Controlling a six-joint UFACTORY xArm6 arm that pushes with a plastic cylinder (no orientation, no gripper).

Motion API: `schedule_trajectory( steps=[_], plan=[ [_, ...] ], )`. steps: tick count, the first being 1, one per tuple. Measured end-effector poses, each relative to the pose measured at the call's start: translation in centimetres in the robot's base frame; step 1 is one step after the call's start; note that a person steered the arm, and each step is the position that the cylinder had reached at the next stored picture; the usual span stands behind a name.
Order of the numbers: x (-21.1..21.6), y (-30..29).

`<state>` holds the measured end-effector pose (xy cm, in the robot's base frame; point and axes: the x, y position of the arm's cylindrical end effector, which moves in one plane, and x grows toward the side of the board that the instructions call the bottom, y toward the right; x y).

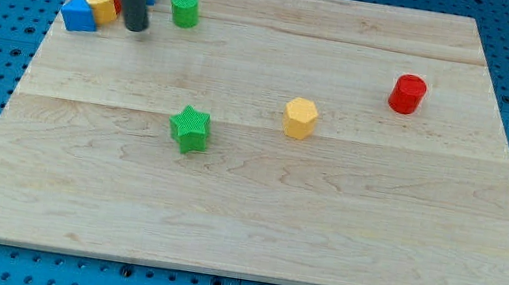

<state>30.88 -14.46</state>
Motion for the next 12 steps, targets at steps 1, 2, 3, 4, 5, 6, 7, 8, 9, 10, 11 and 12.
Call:
schedule_trajectory(
  steps=[1, 2, 3, 4, 5, 6, 7, 8, 9, 10, 11, 12],
  plan=[
    [4.6, 11.6],
    [8.1, 21.6],
    [10.2, 28.5],
    [13.6, 21.4],
    [8.0, 12.0],
    [3.0, 4.7],
    [4.1, 10.4],
    [0.9, 8.3],
    [-1.4, 2.5],
    [-1.3, 1.5],
    [4.1, 13.0],
    [14.5, 17.2]
  ],
)
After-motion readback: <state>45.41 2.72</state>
